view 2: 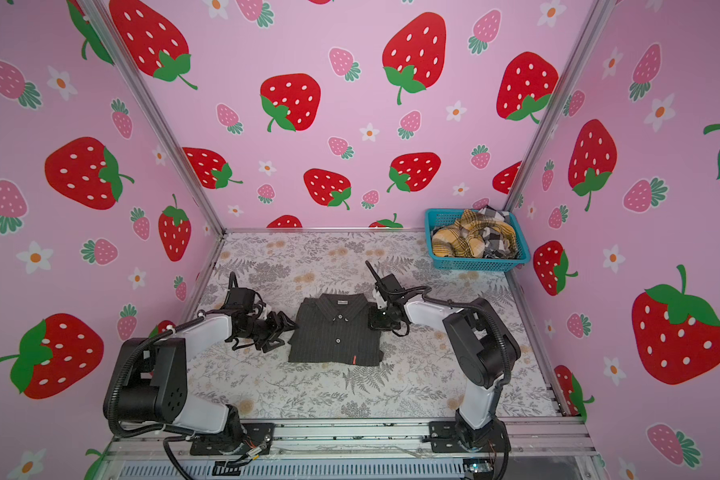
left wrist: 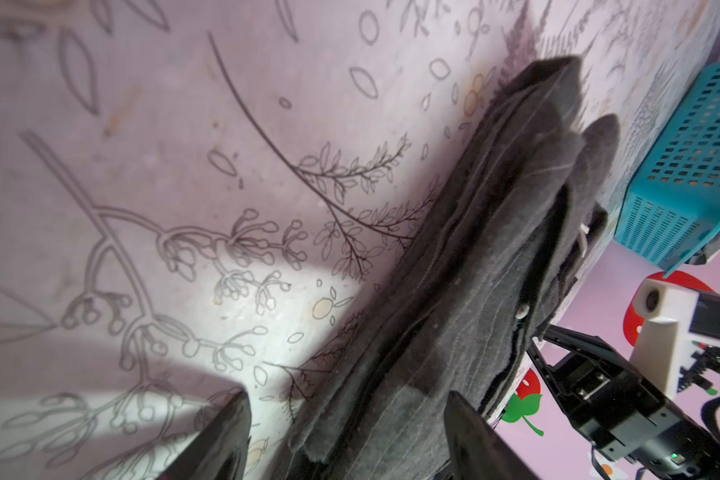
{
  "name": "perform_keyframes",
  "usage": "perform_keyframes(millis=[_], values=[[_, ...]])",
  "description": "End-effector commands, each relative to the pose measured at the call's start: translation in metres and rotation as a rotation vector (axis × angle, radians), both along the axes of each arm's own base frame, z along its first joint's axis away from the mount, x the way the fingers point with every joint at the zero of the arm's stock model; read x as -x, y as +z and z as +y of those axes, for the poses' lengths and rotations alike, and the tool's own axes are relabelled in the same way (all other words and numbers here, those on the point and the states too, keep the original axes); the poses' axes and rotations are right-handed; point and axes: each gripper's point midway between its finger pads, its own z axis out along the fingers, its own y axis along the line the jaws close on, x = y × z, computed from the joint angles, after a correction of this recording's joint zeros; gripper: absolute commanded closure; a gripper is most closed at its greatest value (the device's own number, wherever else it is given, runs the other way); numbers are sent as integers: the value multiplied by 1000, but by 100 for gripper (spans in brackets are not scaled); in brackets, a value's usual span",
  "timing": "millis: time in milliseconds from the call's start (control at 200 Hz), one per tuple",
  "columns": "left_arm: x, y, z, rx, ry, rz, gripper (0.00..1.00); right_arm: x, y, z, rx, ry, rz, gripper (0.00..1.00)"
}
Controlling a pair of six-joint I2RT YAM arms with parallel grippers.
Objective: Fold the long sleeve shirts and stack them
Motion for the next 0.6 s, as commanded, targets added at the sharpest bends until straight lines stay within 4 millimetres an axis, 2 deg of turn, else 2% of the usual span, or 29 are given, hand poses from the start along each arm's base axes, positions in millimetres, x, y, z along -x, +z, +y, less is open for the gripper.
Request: perform_keyframes(millis=[0, 315, 420, 480, 590], values=[[-2, -3, -4, 10, -31, -6, 25, 1, -11, -6, 27, -17, 22, 83], [5, -13, -19, 46, -65, 11, 25, 0, -18, -7, 36, -29, 32, 83], [5, -20, -23, 65, -55, 21, 28, -3, -20, -16, 65, -63, 36, 83], [6, -23, -23, 68, -49, 27, 29, -5, -15, -17, 60, -68, 30, 83], [6, -23, -24, 75, -38, 27, 29, -12, 10, -14, 28, -65, -26, 81]])
